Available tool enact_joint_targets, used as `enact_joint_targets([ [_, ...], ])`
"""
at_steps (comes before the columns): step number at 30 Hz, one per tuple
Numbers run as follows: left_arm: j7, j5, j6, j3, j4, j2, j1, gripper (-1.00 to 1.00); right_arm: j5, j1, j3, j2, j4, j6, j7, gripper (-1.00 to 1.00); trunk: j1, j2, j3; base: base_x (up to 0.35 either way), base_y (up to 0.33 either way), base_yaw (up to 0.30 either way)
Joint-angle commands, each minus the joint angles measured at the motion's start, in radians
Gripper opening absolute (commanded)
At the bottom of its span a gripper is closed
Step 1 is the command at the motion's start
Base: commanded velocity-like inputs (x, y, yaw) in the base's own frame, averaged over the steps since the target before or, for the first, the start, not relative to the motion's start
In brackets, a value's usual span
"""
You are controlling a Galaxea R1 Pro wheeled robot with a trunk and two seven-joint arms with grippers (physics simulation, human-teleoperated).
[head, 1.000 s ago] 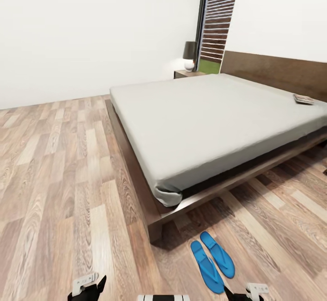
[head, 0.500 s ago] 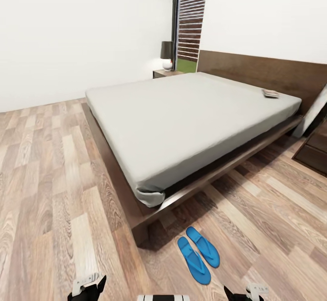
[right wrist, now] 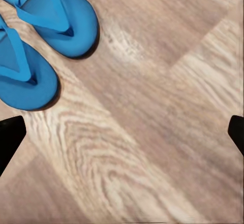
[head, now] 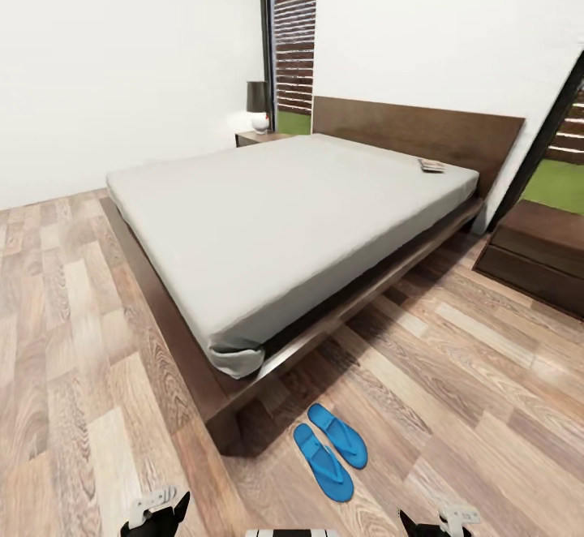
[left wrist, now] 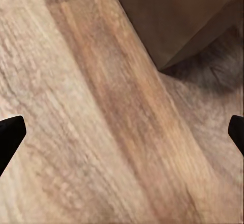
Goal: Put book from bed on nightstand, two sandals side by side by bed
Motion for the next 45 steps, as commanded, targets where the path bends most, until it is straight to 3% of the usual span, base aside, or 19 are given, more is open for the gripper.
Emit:
enact_joint_targets([
  [1, -0.004, -0.01, -0.004, 0.008, 0.001, 0.0, -0.001, 1.0, -0.01, -0.001, -0.004, 0.0, 0.002, 0.0, 0.01, 1.0, -0.001, 0.0, 0.003, 0.0, 0.0, -0.283],
  [18, -0.004, -0.01, -0.004, 0.008, 0.001, 0.0, -0.001, 1.0, -0.01, -0.001, -0.004, 0.0, 0.003, 0.0, 0.011, 1.0, -0.008, 0.004, 0.069, 0.0, 0.0, -0.283],
  [24, -0.004, -0.01, -0.004, 0.009, 0.001, 0.0, -0.001, 1.0, -0.01, -0.001, -0.004, 0.0, 0.003, 0.0, 0.011, 1.0, -0.008, 0.004, 0.069, 0.0, 0.0, -0.257],
  [30, -0.004, -0.01, -0.004, 0.008, 0.001, 0.0, -0.001, 1.0, -0.01, -0.001, -0.004, 0.0, 0.003, 0.0, 0.011, 1.0, -0.008, 0.004, 0.069, 0.0, 0.0, -0.065],
  [45, -0.004, -0.01, -0.004, 0.008, 0.001, 0.0, -0.001, 1.0, -0.01, -0.001, -0.003, 0.0, 0.003, 0.0, 0.012, 1.0, -0.015, 0.007, 0.127, 0.0, 0.0, -0.003],
])
